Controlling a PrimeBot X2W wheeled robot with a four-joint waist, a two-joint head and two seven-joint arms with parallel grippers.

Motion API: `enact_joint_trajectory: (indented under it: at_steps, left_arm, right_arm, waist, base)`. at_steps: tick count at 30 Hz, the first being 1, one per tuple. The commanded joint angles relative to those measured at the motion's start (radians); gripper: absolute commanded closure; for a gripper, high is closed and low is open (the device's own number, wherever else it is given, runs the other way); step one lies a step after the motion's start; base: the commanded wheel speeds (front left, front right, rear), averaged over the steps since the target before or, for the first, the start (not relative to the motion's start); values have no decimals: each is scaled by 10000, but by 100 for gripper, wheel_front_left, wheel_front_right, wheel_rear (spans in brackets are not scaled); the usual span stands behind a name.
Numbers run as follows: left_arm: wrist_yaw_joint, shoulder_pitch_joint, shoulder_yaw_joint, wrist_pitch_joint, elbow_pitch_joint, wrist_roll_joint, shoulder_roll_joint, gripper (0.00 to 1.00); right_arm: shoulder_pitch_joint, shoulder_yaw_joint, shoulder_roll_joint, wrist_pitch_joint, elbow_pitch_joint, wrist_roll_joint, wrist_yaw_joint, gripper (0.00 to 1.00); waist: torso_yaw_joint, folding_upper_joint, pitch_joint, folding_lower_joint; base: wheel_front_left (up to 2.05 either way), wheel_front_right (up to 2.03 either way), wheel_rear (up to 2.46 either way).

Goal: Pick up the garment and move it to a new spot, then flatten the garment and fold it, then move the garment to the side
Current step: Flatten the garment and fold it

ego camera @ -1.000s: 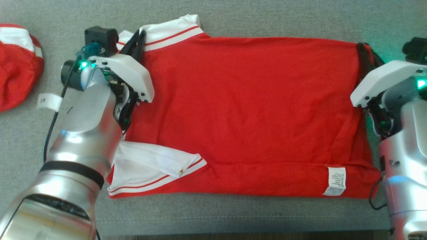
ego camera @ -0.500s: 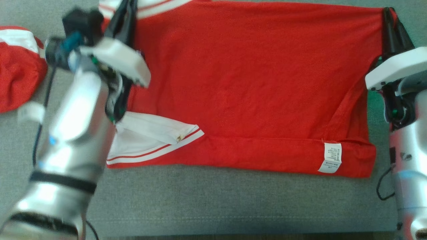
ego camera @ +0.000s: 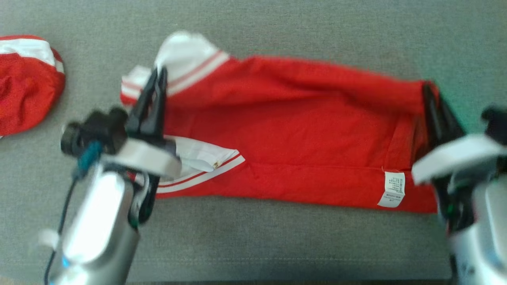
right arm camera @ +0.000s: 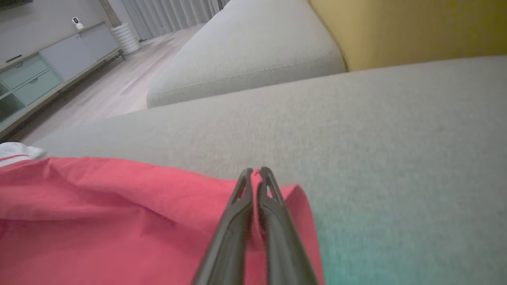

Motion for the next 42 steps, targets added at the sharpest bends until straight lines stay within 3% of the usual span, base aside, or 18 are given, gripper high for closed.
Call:
enact_joint_trajectory:
  at_steps: [1, 8, 18, 21, 22, 23, 24, 30, 42]
  left_arm:
    - [-39, 186, 493, -52, -510, 168, 256, 100]
    - [-477, 1529, 899, -52, -759, 571, -28, 100]
    - [-988, 2320, 1322, -53, 5, 761, -315, 100]
    - [-1137, 2495, 1334, -53, 730, 514, -416, 61]
    - [-1162, 2529, 1381, -53, 923, 397, -465, 35]
    - [-1188, 2560, 1415, -53, 1077, 289, -512, 0]
    - [-1200, 2591, 1443, -53, 1187, 233, -537, 0]
    - [-969, 2769, 1825, -53, 1208, 115, -598, 0]
    - [-236, 3671, 2945, -53, -1522, 332, -488, 0]
  right_arm:
    - [527, 186, 153, 54, -670, 69, -7, 100]
    - [2730, -376, 773, 377, -2058, 213, -7, 100]
    - [3748, -607, 1041, 595, -2445, 85, -7, 100]
    - [3918, -603, 1069, 655, -2413, -110, -7, 100]
    - [3980, -628, 1078, 699, -2396, -183, -7, 71]
    - [4049, -663, 1086, 753, -2376, -262, -7, 29]
    - [4108, -700, 1094, 791, -2370, -310, -7, 0]
    - [4268, -878, 1118, 463, -2681, -831, -7, 0]
    - [3888, -335, 1127, -371, -4186, -2512, -7, 0]
  waist:
    - [36, 0, -34, 1]
    - [44, 0, -252, 1]
    - [-26, 0, -553, 1]
    - [-62, 0, -657, 1]
    - [-73, 0, -694, 1]
    - [-74, 0, -739, 1]
    - [-69, 0, -782, 1]
    - [-37, 0, -1033, 1]
    - [-181, 0, -1967, 1]
  base:
    - [0, 0, 0]
    - [0, 0, 0]
    - [0, 0, 0]
    - [0, 0, 0]
    - [0, 0, 0]
    - [0, 0, 0]
    - [0, 0, 0]
    - [0, 0, 0]
    - [0, 0, 0]
